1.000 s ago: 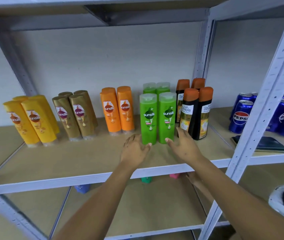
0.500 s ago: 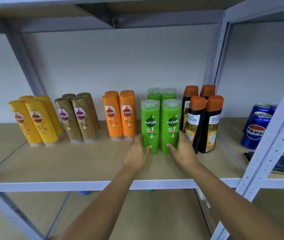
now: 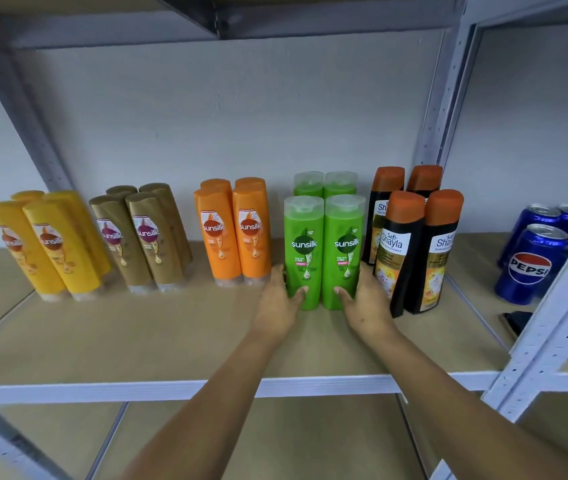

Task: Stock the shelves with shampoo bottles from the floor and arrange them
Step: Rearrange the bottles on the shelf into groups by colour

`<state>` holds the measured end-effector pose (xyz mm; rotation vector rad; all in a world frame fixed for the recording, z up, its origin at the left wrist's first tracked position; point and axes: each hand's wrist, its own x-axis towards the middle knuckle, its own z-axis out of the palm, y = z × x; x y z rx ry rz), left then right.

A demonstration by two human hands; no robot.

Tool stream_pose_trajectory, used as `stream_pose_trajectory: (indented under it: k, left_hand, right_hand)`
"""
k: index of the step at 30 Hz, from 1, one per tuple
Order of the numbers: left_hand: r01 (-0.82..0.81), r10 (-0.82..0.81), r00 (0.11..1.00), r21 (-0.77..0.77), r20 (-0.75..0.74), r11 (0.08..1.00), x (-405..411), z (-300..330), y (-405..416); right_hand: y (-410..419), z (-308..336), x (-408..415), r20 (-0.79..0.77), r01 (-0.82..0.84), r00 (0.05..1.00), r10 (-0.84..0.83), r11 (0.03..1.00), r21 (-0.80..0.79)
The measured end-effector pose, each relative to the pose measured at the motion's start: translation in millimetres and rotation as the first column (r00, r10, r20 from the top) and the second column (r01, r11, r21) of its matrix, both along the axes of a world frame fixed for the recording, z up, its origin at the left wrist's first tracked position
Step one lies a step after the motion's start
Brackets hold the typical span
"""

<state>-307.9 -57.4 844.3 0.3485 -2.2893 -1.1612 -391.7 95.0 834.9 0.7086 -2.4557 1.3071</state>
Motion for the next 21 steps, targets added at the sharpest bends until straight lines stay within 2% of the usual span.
stream_pose_trajectory:
  k: [21]
  left_hand:
    - [-0.026,0.025,1.0,-0.022,-0.018,0.999,-34.5,-2.6,-9.8]
  right_hand:
    - [-22.1,2.3,-19.0,0.057,0.069,0.996,-0.065,0.996,-0.063]
